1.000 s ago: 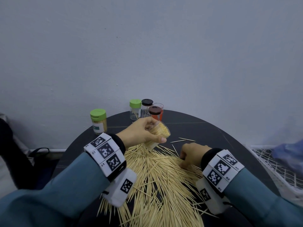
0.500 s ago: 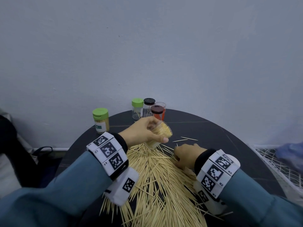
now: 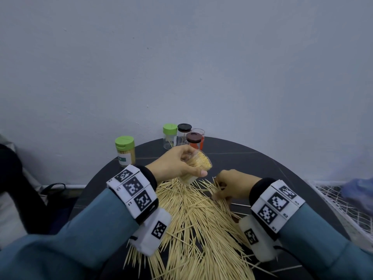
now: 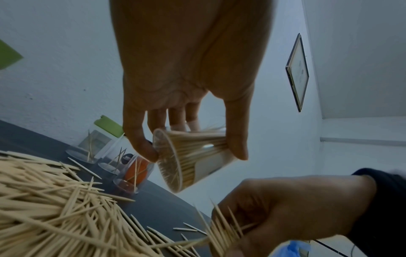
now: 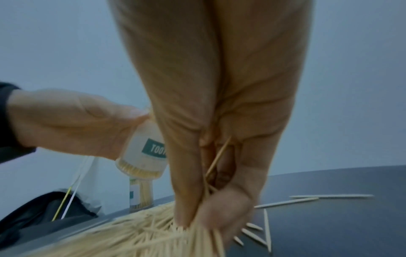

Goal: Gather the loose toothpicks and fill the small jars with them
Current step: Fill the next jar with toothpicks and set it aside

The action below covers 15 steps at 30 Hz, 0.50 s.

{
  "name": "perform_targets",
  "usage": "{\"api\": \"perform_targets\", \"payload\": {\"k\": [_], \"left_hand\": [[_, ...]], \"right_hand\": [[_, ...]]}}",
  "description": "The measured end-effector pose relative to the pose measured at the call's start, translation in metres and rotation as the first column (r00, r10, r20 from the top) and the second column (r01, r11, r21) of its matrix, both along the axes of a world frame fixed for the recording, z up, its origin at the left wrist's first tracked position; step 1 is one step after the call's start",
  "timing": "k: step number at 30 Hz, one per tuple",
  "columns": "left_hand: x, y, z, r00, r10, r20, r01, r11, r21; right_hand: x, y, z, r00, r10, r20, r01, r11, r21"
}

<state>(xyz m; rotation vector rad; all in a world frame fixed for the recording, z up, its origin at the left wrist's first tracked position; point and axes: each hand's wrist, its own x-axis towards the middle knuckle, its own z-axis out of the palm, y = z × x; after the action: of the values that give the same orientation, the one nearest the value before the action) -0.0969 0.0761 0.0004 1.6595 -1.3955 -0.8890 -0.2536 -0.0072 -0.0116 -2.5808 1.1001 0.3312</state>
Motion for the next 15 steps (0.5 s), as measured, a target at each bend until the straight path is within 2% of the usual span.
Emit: {"api": "perform_targets", "payload": {"k": [2, 5, 9, 12, 15], "left_hand": [[0.000, 0.000, 0.001, 1.000, 0.004, -0.004, -0.004, 1.000, -0.001], [0.001, 0.000, 0.001, 1.000, 0.008, -0.012, -0.008, 1.000, 0.000], [0.002, 0.000, 0.000, 1.000, 0.024, -0.019, -0.024, 1.000, -0.019], [0.004, -0.001, 0.000, 0.999, 0.050, -0.023, -0.050, 0.998, -0.028], [0.004, -0.002, -0.002, 0.999, 0.052, -0.011, -0.052, 0.999, -0.011]], "right_hand": [[-0.003, -0.002, 0.004, 0.995, -0.020, 0.101, 0.011, 0.996, 0.091], [-0.006, -0.006, 0.007, 0.984, -0.028, 0.177, -0.004, 0.984, 0.178], [-0.010, -0.015, 0.008, 0.935, -0.093, 0.341, 0.040, 0.986, 0.159], [-0.011, -0.022, 0.016, 0.812, -0.180, 0.555, 0.123, 0.983, 0.138], [-0.010, -0.024, 0.027, 0.608, -0.220, 0.763, 0.183, 0.974, 0.135]]}}
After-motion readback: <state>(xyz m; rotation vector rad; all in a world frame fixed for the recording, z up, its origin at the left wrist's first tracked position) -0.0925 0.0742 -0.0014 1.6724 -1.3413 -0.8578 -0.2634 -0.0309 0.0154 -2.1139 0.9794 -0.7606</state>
